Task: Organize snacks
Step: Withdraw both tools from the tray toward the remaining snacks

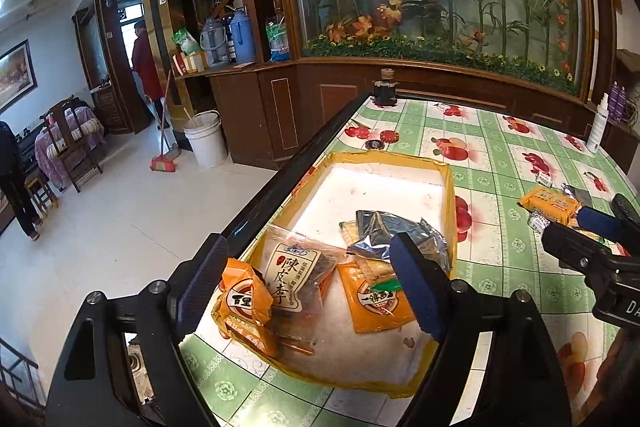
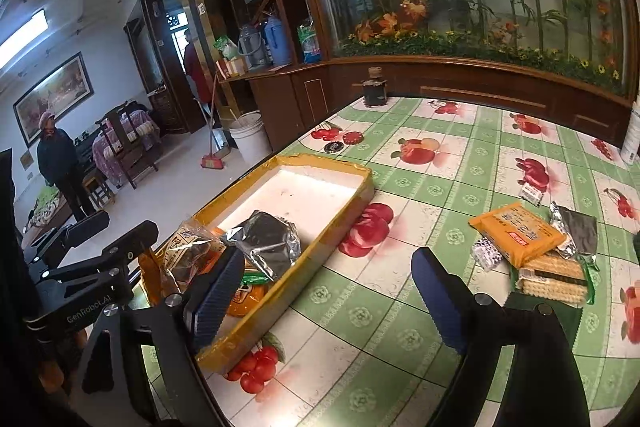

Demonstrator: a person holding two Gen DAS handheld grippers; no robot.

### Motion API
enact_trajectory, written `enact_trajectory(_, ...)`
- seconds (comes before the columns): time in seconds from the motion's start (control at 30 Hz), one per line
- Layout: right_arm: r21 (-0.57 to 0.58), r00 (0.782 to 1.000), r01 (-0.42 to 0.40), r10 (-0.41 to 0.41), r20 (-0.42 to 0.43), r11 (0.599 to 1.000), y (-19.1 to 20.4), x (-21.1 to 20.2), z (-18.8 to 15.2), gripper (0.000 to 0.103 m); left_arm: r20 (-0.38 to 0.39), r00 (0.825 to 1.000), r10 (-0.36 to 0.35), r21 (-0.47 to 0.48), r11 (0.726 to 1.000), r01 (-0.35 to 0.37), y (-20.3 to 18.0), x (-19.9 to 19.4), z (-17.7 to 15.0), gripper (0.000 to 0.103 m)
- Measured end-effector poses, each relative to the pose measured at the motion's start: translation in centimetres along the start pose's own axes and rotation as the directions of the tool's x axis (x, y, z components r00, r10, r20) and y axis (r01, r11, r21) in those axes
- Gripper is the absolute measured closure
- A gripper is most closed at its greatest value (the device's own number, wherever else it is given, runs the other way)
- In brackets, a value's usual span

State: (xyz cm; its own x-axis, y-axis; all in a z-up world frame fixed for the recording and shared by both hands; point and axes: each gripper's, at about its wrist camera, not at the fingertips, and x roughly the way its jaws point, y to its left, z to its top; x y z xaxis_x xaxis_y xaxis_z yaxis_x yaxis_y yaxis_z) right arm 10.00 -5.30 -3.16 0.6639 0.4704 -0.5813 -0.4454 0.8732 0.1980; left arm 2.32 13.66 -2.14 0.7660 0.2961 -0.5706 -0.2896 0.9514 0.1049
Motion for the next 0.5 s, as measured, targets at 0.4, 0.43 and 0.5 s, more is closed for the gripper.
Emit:
enact_trajectory(0.4, 0.112, 0.997, 0.076, -0.078, 0.012, 0.991, -6.1, -4.0, -2.6, 0.015, 0.012, 1.0, -0.021, 0.048, 0.999, 0.021, -3.1, -1.5, 0.3, 0.019)
enact_trajectory(0.43, 0.119, 0.996, 0.082, -0.084, 0.011, 0.99, -6.5, -4.3, -2.8, 0.015, 0.013, 1.0, -0.023, 0.052, 0.998, 0.023, -3.4, -1.6, 0.3, 0.019)
enact_trajectory(0.5, 0.132, 0.995, 0.094, -0.096, 0.01, 0.987, -7.3, -4.8, -3.2, 0.015, 0.014, 1.0, -0.028, 0.06, 0.998, 0.027, -3.9, -1.8, 0.3, 0.019)
